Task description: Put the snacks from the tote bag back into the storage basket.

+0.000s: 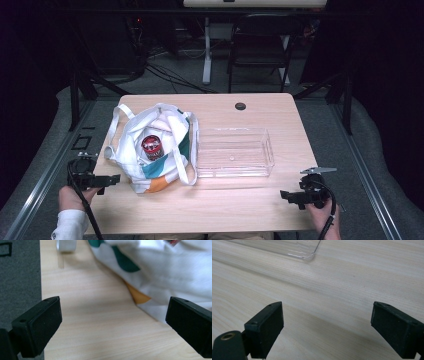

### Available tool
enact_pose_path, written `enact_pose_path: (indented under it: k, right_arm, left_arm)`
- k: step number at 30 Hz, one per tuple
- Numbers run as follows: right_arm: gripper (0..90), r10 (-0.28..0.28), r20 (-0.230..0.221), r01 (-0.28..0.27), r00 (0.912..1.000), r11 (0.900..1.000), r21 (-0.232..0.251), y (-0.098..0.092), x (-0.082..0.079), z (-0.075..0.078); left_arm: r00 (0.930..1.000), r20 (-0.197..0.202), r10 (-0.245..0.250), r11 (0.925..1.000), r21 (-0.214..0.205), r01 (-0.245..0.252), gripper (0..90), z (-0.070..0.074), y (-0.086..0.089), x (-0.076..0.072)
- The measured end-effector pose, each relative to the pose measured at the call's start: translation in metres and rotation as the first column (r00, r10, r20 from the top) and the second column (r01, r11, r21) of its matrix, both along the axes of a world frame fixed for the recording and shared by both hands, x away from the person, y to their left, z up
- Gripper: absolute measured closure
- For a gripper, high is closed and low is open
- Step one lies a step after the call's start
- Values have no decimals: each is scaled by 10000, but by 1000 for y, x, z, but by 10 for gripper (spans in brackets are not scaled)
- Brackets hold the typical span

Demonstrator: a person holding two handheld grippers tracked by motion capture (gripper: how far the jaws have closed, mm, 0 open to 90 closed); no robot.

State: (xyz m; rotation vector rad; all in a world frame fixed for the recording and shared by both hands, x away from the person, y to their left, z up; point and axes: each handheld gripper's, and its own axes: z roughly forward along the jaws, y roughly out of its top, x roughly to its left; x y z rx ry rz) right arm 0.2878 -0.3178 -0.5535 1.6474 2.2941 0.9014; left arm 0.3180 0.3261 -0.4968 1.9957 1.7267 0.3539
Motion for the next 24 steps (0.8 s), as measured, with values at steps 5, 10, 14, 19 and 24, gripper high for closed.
enact_pose_path:
  k: [5, 10, 14, 19, 24]
  right_arm:
    - [108, -99, -23, 99, 9999, 9999, 28, -1, 1, -1]
    - [108, -117, -68, 117, 9999, 9999, 22, -1, 1, -2]
    - [109, -162, -94, 163, 9998, 9998, 73, -3, 1, -2]
    - [111, -244, -66, 245, 9997, 9997, 93, -4, 1, -2]
    - [112, -207, -105, 208, 9997, 9997, 109, -4, 1, -2]
  left_arm:
    - [9981, 586, -191, 9997, -171, 201, 15, 24, -7, 7]
    - [9959, 828, -369, 9990, -239, 390, 13, 38, -18, 21]
    - [9941, 911, -588, 9982, -48, 595, 9, 45, -29, 36]
    - [9925, 923, -800, 9968, -18, 805, 4, 47, -43, 51]
    - [9920, 767, -999, 9950, 63, 997, 3, 46, -57, 65]
